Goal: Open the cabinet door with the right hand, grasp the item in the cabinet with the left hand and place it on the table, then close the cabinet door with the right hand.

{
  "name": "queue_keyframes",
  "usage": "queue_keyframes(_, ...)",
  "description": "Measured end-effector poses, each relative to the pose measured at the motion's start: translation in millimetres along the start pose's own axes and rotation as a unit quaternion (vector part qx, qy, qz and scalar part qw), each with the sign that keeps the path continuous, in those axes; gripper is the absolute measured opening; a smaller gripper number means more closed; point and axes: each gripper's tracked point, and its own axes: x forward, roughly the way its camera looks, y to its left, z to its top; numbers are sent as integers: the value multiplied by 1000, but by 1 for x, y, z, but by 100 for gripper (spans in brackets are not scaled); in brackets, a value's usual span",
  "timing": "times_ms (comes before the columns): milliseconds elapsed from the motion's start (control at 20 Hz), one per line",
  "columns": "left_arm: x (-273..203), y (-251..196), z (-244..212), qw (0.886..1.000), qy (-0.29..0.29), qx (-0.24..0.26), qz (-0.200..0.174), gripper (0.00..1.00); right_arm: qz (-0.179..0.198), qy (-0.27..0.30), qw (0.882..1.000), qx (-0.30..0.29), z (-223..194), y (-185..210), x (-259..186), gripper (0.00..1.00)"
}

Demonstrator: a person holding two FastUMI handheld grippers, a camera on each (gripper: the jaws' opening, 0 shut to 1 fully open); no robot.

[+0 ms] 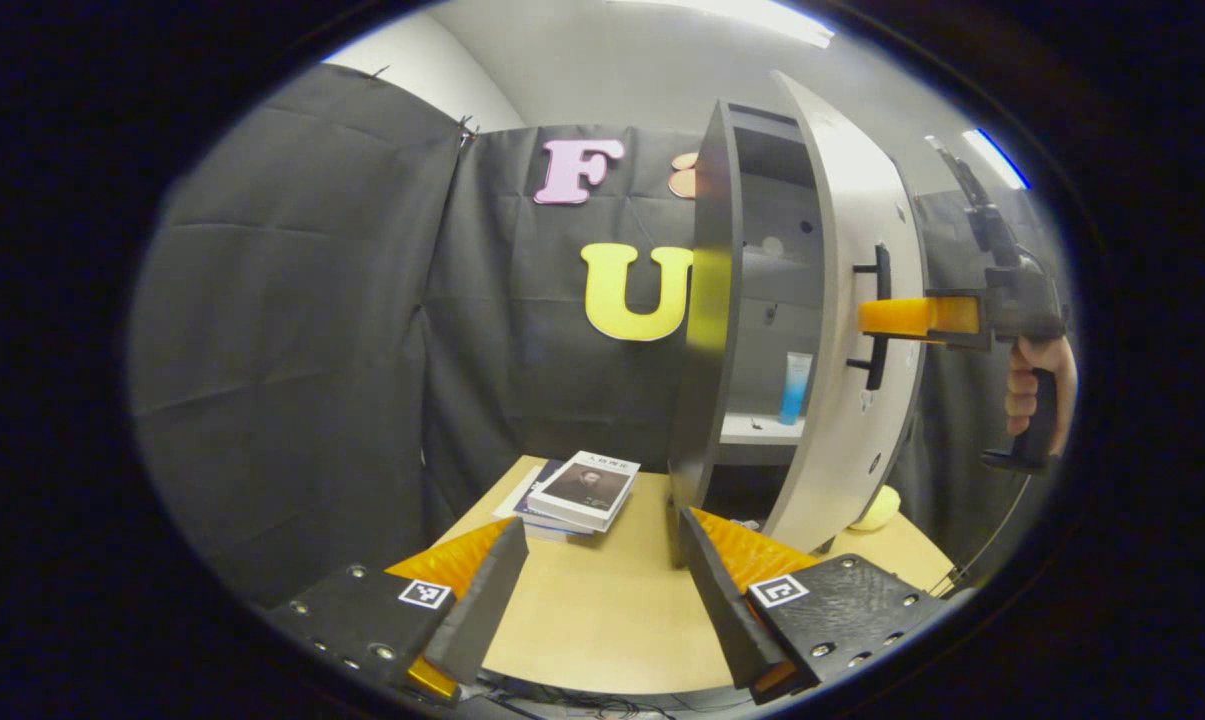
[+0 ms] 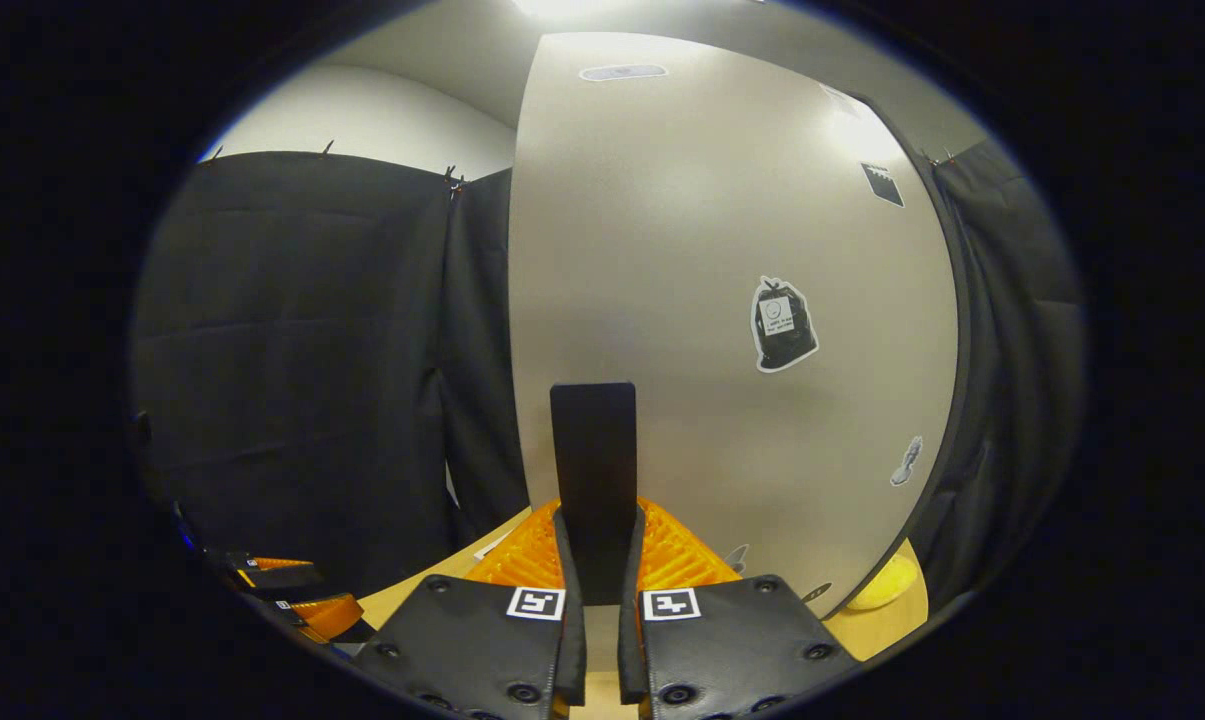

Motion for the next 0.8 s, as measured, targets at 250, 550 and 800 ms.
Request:
queue_keyframes(250,-25,-25,-4,1000,-2,5,31,92,39,1,999,3,-2,-16,-25,16)
queue_keyframes(550,-53,-58,-6,999,-5,-3,52,92,64,-5,998,1,-4,-34,-56,14)
queue_keyframes(800,-59,-86,-13,999,-1,-9,46,92,70,-12,997,3,-8,-59,-84,14)
